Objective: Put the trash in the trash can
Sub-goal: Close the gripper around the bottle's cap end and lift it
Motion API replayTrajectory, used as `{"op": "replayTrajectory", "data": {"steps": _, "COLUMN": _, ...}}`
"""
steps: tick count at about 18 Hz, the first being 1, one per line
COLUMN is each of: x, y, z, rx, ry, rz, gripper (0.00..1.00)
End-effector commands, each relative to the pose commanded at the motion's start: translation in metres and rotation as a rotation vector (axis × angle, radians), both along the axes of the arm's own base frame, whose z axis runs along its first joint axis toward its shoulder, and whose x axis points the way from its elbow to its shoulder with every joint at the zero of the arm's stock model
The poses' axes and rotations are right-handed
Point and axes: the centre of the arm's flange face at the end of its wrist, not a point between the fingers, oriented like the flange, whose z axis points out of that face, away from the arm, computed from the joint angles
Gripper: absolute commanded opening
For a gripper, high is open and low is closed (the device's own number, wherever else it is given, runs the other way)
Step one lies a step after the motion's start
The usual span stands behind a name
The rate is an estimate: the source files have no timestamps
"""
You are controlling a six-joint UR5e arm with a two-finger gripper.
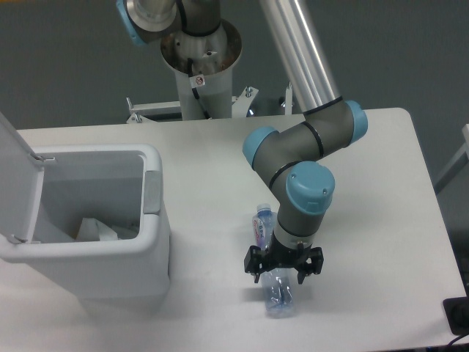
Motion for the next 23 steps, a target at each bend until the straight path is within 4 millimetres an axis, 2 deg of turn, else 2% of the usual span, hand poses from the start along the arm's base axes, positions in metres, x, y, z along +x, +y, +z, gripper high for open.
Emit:
{"op": "replayTrajectory", "data": {"steps": 7, "x": 0.002, "y": 0.003, "z": -0.017, "rx": -0.041, "ry": 0.009, "rz": -0.005, "gripper": 0.99}}
{"op": "replayTrajectory", "data": {"steps": 10, "x": 0.004, "y": 0.002, "z": -0.018, "rx": -0.049, "ry": 0.010, "rz": -0.006, "gripper": 0.73}}
{"op": "replayTrajectory", "data": {"steps": 17, "x": 0.005, "y": 0.001, "z": -0.016, "rx": -0.050, "ry": 0.011, "rz": -0.008, "gripper": 0.66}}
{"op": "replayTrajectory", "data": {"steps": 23, "x": 0.004, "y": 0.001, "z": -0.011, "rx": -0.044, "ry": 0.018, "rz": -0.007, "gripper": 0.66}}
